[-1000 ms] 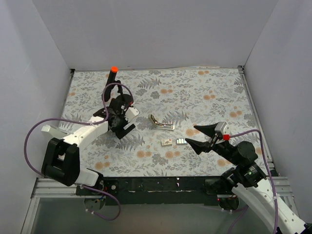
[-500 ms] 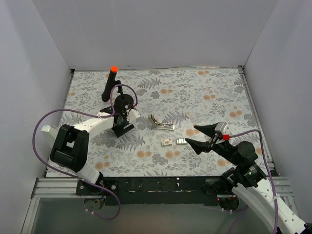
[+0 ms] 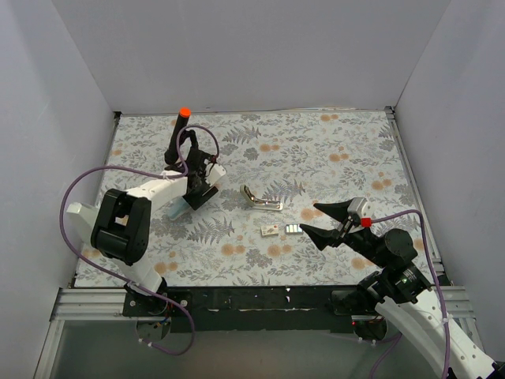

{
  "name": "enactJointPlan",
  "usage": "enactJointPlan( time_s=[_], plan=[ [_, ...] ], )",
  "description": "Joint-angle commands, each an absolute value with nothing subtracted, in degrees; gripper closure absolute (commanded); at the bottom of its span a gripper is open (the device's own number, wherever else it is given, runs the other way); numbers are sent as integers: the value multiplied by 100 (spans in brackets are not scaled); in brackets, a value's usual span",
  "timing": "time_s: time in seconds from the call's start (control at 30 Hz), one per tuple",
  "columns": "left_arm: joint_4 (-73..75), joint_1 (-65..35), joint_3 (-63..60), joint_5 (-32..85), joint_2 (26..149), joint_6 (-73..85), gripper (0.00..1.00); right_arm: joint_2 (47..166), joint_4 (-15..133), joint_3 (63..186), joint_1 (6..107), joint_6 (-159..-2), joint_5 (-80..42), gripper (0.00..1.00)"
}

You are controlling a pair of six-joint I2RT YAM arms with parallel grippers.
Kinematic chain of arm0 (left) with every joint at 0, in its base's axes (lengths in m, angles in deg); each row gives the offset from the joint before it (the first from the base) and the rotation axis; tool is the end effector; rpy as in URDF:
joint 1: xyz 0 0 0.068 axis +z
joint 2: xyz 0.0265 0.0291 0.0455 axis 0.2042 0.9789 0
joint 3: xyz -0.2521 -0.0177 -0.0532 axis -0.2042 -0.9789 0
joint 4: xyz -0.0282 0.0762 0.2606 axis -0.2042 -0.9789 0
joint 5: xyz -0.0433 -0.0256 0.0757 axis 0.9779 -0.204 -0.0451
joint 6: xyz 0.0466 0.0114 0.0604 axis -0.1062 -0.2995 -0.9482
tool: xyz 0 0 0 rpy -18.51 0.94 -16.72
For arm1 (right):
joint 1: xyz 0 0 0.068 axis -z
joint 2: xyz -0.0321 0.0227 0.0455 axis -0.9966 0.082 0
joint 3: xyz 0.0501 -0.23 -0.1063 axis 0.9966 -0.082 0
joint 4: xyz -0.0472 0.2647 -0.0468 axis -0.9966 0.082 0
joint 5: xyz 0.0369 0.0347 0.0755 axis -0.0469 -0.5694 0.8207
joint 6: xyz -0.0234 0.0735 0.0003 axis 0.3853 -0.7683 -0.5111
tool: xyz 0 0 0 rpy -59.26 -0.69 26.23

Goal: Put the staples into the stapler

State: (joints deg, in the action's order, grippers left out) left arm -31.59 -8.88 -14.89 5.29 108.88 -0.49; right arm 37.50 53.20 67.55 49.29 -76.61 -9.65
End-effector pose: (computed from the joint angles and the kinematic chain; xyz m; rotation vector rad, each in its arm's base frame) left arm 0.3241 -0.1063 0.1240 0.3163 2.6937 0.1869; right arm 0.1175 0.1089 0.2836 -0.6395 1.2662 0.7691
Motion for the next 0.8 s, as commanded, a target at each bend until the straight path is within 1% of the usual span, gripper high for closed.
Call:
enactJointPlan(
  time_s=[0.0, 0.07, 0.3, 0.4, 0.47, 0.77],
  plan=[
    [-3226, -800, -1197, 666, 10787, 323, 35, 3724, 5035, 6769, 4943, -7703, -915, 25],
    [-3288, -764, -1197, 833, 10699, 394, 35, 3724, 5035, 6769, 4935, -7703, -907, 25],
    [-3543, -712, -1048, 1061, 10585, 657, 41, 3733, 5035, 6778, 4935, -7703, -889, 25],
    [-3665, -685, -917, 1176, 10611, 728, 45, 3742, 5044, 6778, 4935, -7703, -889, 25],
    [-3806, -685, -855, 1176, 10707, 798, 51, 3733, 5044, 6778, 4935, -7711, -880, 25],
    [-3930, -685, -854, 1053, 10761, 799, 51, 3742, 5053, 6795, 4935, -7703, -880, 25]
  ],
)
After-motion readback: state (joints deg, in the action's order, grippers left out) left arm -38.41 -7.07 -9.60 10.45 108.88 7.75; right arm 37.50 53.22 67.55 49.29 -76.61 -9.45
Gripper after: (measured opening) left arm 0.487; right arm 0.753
